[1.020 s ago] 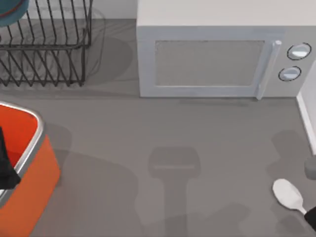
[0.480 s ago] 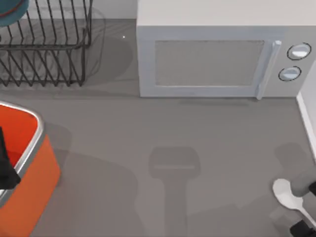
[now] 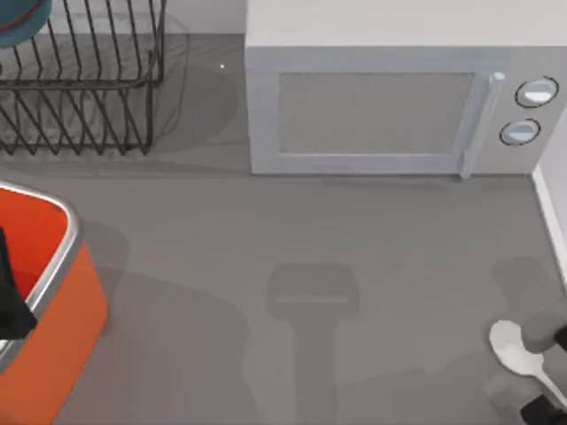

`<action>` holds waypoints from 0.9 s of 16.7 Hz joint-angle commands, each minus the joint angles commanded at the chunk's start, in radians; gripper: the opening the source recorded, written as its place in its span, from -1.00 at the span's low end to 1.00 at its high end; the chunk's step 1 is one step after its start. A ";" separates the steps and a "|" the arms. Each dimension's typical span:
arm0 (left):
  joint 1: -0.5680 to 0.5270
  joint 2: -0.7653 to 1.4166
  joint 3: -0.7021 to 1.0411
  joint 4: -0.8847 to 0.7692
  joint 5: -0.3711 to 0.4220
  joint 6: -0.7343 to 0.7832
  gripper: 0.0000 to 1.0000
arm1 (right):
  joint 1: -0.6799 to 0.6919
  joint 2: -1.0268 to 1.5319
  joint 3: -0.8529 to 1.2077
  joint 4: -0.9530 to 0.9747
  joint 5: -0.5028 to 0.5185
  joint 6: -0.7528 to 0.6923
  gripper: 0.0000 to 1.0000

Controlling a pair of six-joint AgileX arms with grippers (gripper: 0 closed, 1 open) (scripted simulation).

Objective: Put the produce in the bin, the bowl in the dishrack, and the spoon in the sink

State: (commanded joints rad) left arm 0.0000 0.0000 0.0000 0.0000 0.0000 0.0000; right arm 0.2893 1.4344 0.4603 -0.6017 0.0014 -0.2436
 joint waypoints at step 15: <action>0.000 0.000 0.000 0.000 0.000 0.000 1.00 | 0.000 0.000 0.000 0.000 0.000 0.000 -1.00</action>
State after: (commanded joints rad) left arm 0.0000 0.0000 0.0000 0.0000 0.0000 0.0000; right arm 0.2893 1.4344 0.4603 -0.6017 0.0014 -0.2436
